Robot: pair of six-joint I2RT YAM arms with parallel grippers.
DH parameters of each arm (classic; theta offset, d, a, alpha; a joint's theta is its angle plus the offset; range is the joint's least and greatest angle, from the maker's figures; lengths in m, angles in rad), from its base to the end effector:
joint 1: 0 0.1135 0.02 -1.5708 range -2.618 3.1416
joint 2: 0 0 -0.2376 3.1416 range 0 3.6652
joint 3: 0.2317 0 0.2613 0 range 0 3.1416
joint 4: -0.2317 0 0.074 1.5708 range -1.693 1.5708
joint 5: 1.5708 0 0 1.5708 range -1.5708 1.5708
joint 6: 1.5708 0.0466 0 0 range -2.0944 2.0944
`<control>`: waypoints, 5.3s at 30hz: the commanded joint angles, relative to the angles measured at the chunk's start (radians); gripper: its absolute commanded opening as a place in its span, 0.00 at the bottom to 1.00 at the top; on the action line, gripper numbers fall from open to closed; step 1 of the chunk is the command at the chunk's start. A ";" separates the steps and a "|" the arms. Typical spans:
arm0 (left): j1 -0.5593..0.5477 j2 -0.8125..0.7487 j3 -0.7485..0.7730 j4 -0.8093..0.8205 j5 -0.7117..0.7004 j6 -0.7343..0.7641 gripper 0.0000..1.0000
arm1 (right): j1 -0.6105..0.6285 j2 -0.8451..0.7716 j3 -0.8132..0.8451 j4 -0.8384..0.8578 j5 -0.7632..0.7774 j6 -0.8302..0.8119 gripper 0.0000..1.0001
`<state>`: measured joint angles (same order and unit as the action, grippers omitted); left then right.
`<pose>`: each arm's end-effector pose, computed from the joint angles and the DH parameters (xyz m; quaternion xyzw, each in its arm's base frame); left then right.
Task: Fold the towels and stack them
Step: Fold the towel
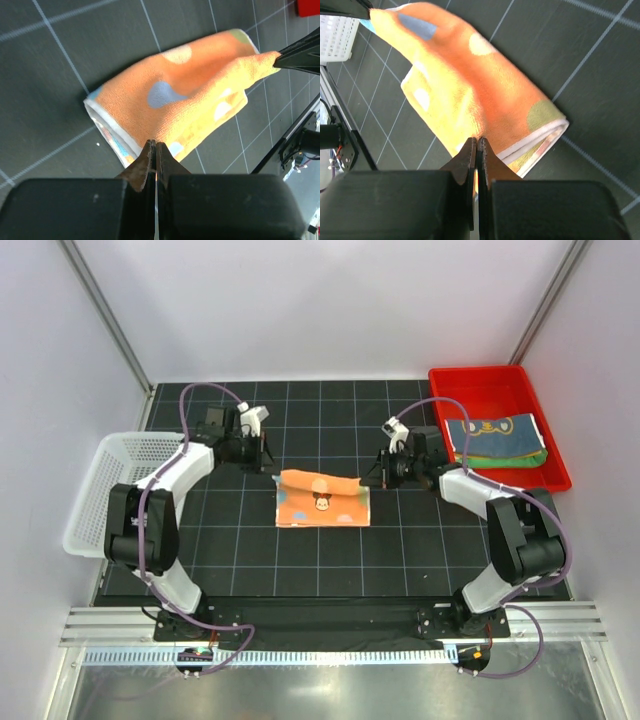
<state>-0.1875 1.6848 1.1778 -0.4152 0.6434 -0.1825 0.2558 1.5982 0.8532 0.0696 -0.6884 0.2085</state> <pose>0.3541 -0.0956 0.1898 0.1030 0.8990 -0.3502 0.2420 0.3214 0.1147 0.1539 -0.1661 0.8449 0.3898 0.3266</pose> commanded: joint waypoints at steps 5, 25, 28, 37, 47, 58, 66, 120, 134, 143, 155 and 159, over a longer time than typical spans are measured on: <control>-0.049 -0.100 -0.101 0.030 -0.040 -0.037 0.00 | 0.011 -0.081 -0.062 0.042 0.053 0.051 0.01; -0.078 -0.143 -0.190 -0.036 -0.145 -0.083 0.00 | 0.031 -0.136 -0.195 0.022 0.069 0.094 0.01; -0.079 -0.139 -0.191 -0.043 -0.151 -0.086 0.00 | 0.037 -0.136 -0.207 0.021 0.067 0.103 0.02; -0.093 -0.080 -0.155 -0.167 -0.114 -0.063 0.15 | 0.060 -0.158 -0.218 -0.063 0.093 0.109 0.17; -0.095 -0.131 -0.029 -0.355 -0.166 -0.108 0.32 | 0.097 -0.240 -0.142 -0.376 0.295 0.187 0.37; -0.092 -0.079 -0.121 -0.261 -0.370 -0.265 0.40 | 0.227 -0.230 -0.075 -0.387 0.553 0.489 0.48; -0.093 -0.050 -0.190 -0.122 -0.277 -0.345 0.48 | 0.255 -0.256 -0.137 -0.381 0.625 0.744 0.51; -0.090 -0.097 -0.313 0.020 -0.251 -0.462 0.00 | 0.257 -0.339 -0.361 -0.096 0.638 0.939 0.03; -0.096 -0.192 -0.273 -0.097 -0.274 -0.488 0.00 | 0.257 -0.363 -0.293 -0.205 0.717 0.858 0.01; -0.122 -0.180 -0.460 0.044 -0.271 -0.532 0.00 | 0.257 -0.382 -0.330 -0.228 0.768 0.806 0.01; -0.133 -0.171 -0.480 0.073 -0.252 -0.523 0.01 | 0.257 -0.348 -0.376 -0.197 0.799 0.776 0.01; -0.138 -0.194 -0.484 0.061 -0.243 -0.520 0.20 | 0.257 -0.346 -0.370 -0.208 0.810 0.752 0.12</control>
<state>-0.3237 1.5208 0.7048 -0.3588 0.4076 -0.7200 0.5152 1.2541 0.4831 -0.1349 0.0368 1.0031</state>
